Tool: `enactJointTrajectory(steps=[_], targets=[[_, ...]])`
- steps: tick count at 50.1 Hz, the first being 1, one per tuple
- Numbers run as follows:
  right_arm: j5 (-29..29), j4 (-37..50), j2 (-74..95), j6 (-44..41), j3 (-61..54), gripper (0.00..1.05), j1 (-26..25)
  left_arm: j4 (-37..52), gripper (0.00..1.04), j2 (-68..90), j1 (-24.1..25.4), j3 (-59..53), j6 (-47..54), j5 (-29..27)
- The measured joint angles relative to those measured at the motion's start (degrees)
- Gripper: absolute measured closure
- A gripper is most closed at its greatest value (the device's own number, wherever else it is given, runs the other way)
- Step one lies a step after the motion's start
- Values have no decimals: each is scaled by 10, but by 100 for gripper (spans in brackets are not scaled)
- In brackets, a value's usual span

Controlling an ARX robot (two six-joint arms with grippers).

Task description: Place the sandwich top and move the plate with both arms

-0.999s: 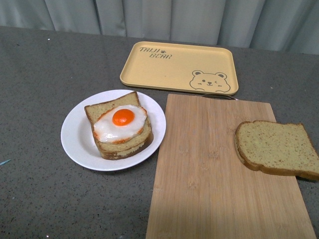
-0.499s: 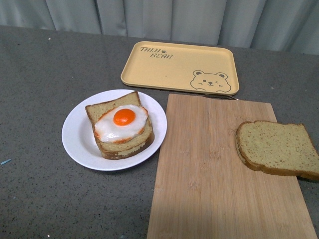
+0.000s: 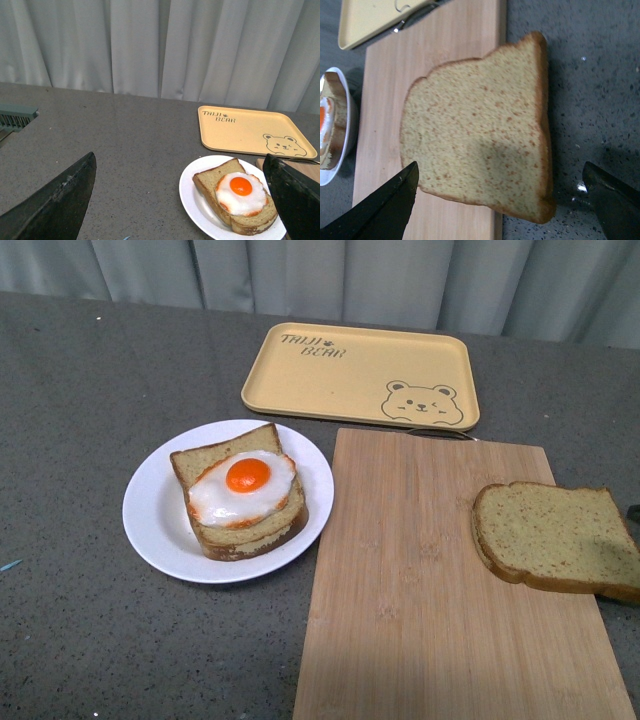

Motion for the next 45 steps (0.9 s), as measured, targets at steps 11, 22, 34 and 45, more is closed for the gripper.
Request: enactJointTrajectory(steps=[11, 22, 34, 45], targets=[[-13, 8, 58, 16, 33, 9, 12, 0, 7, 0, 0, 0, 0, 0], [-6, 33, 97, 61, 53, 29, 38, 0, 7, 0, 0, 0, 0, 0], [-4, 17, 97, 67, 54, 75, 32, 0, 7, 0, 0, 0, 0, 0], [-33, -31, 42, 43, 49, 101, 20, 0, 7, 0, 0, 0, 0, 0]])
